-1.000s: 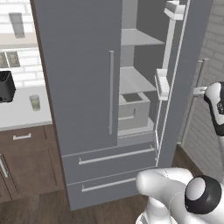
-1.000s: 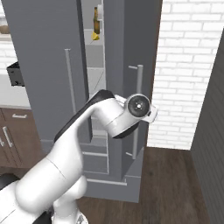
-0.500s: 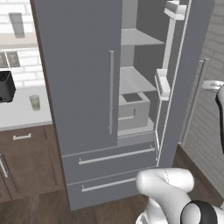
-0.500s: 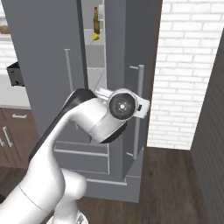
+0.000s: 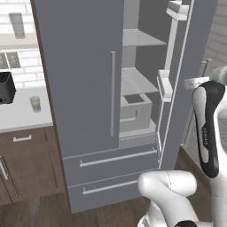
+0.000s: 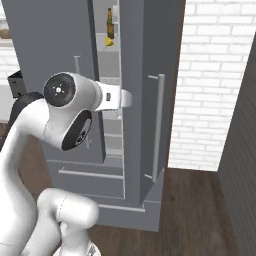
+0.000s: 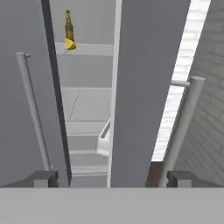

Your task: Grab a lemon wedge from the fridge and one ice cube from the ice bowl, and put them in the glass of lemonade.

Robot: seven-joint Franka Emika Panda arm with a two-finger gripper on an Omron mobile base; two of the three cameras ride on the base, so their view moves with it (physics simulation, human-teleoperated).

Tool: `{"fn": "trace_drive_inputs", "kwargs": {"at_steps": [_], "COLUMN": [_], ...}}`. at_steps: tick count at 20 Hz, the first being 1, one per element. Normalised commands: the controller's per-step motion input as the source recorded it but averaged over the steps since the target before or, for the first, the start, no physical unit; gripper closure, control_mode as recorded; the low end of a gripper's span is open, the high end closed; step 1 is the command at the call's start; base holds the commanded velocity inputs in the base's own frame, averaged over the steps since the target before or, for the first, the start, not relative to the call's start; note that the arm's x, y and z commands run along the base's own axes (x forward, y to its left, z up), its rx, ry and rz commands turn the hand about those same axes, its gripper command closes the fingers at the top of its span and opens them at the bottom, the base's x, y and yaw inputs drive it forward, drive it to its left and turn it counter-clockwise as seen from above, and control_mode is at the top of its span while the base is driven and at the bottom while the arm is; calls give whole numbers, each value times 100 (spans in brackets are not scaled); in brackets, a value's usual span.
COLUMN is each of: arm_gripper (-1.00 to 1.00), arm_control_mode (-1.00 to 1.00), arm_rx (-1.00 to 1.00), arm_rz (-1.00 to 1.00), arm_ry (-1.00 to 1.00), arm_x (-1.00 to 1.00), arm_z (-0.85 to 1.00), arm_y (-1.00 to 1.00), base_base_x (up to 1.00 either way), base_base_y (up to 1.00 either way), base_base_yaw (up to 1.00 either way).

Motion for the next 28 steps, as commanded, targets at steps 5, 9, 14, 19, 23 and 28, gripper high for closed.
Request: {"fn": "trace_drive_inputs", "kwargs": {"at_steps": [5,9,14,19,23,28], "arm_gripper": [-100,-100,-100,-100,-100,-100], "arm_control_mode": [-100,-100,-100,-100,-100,-100], "arm_rx": [-52,-54,-49,-28,0,0], "arm_rz": [-4,-8,-10,-12,-11,-12], "arm_ry": [23,21,21,19,10,14], "arm_x": [1,24,43,46,19,49], "arm_z": [2,-1,0,0,0,0], "arm_y": [97,99,69,-2,-53,-33], "base_base_x": [0,0,0,0,0,0], "base_base_y": [0,0,0,0,0,0], "base_base_yaw": [0,0,0,0,0,0]}}
